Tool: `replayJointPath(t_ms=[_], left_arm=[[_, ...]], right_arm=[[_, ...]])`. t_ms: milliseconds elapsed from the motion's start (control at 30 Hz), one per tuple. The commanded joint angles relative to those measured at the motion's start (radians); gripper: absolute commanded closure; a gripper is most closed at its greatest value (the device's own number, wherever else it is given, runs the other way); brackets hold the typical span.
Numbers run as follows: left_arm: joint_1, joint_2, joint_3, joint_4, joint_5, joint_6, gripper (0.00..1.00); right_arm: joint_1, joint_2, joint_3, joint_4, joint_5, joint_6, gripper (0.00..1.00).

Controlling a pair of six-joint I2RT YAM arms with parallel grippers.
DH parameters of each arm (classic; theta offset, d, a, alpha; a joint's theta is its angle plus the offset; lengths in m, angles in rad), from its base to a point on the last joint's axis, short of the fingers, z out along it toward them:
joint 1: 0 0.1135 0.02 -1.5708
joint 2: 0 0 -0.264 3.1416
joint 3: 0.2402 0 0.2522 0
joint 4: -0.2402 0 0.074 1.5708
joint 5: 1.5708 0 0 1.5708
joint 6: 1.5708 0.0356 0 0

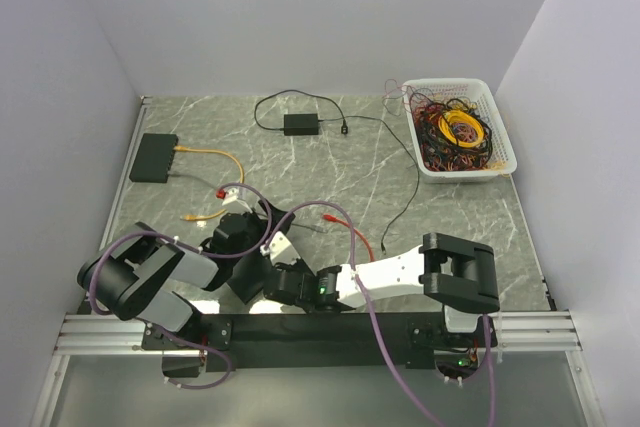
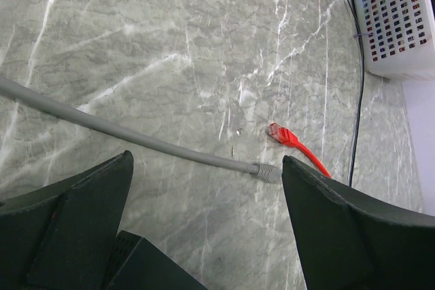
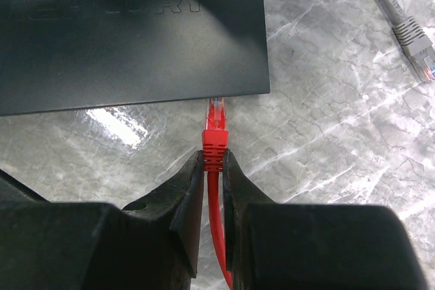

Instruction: Insert the plug into the switch port

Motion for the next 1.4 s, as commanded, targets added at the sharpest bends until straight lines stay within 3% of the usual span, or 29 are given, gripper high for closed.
replayJointPath(t_ms=[0,567,1067,1367], left_arm=[[-0.057,0.050,-0.052,-0.194,0.160,-0.078,0.02],[-0.057,0.095,-0.087,-0.133,0.232,-0.069,0.02],[-0.059,0.263,-0.144,0.129,0.308,-0.111,0.02],[-0.076,0.083,-0.116,-0.071,0.242,-0.084,0.01]], right_arm=[[-0.012,-0.017,0.028,0.214,0.108,-0.003,1.00],[-0.059,0.100,0.048,0.308,0.068,-0.054,1.00],[-0.134,0.110,0.140,0.297,0.026,-0.085,1.00],[-0.161,0.146,0.220,0.297,0.013,-0.097,1.00]])
